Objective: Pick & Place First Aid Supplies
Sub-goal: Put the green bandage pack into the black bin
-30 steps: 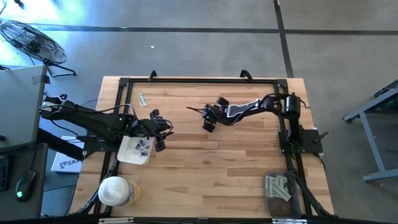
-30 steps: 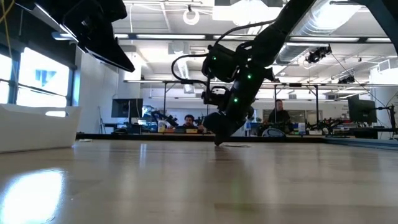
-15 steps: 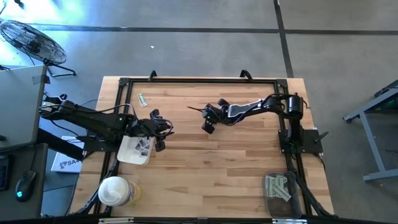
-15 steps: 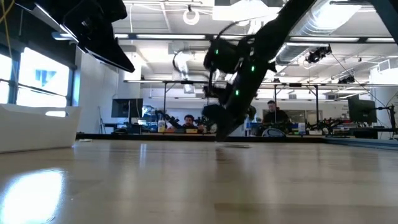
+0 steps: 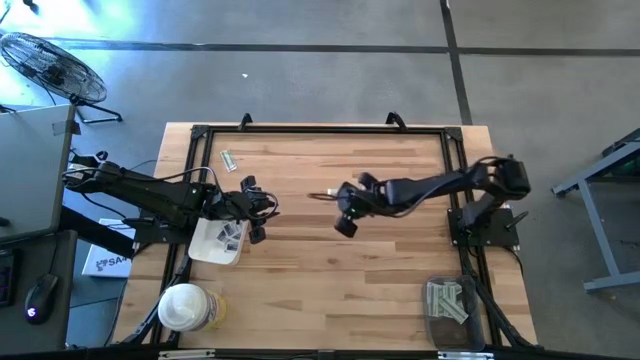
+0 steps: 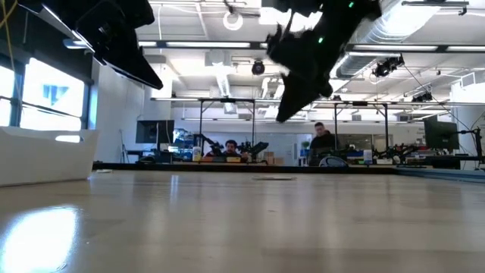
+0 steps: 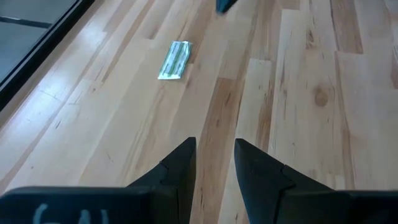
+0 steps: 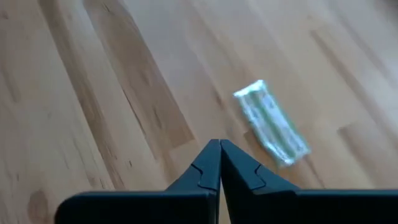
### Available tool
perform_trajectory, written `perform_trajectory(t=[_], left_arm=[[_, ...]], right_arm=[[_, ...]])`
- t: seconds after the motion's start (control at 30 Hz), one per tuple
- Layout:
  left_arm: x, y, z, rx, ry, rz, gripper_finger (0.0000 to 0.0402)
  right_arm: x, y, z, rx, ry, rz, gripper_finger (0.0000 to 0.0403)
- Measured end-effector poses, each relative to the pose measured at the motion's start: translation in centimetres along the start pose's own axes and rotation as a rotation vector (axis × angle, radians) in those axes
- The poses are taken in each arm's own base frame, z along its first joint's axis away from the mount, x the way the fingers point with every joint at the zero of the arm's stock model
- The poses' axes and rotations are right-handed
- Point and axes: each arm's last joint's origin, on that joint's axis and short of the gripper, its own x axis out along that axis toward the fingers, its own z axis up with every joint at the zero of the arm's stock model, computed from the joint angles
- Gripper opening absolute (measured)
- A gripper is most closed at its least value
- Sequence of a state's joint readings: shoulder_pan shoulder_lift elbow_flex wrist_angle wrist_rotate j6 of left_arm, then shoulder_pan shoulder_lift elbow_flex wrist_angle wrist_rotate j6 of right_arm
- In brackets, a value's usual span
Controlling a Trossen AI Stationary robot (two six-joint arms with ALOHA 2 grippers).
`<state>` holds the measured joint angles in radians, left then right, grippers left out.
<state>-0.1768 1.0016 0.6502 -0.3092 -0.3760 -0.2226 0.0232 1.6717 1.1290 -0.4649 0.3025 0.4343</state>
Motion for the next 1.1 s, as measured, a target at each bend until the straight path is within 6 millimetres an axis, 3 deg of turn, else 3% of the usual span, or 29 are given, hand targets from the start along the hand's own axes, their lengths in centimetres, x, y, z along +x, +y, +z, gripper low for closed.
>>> perform_trajectory(t=[0.1, 0.27, 0.47, 0.77, 1.1], left_arm=[[0.0, 0.0, 0.0, -0.002, -0.004, -0.001, 0.0108], [0.0, 0.0, 0.1, -0.006, -0.013, -0.003, 0.0107], [0.0, 0.0, 0.1, -0.005, -0.010, -0.004, 0.0108], [0.0, 0.0, 0.0, 0.000, 0.002, -0.002, 0.0108], [0.0, 0.0, -0.1, 0.002, 0.008, -0.002, 0.0108]], right_arm=[[-1.4, 0.7, -0.2, -0.075, -0.050, -0.041, 0.0001], [-0.9, 1.5, -0.1, -0.209, -0.091, -0.052, 0.0007], [2.5, 1.7, -0.3, -0.292, -0.058, -0.033, 0.0053], [8.0, -0.4, -0.5, -0.354, -0.013, -0.105, 0.0126], [9.9, -2.3, 0.2, -0.316, -0.028, -0.077, 0.0156]])
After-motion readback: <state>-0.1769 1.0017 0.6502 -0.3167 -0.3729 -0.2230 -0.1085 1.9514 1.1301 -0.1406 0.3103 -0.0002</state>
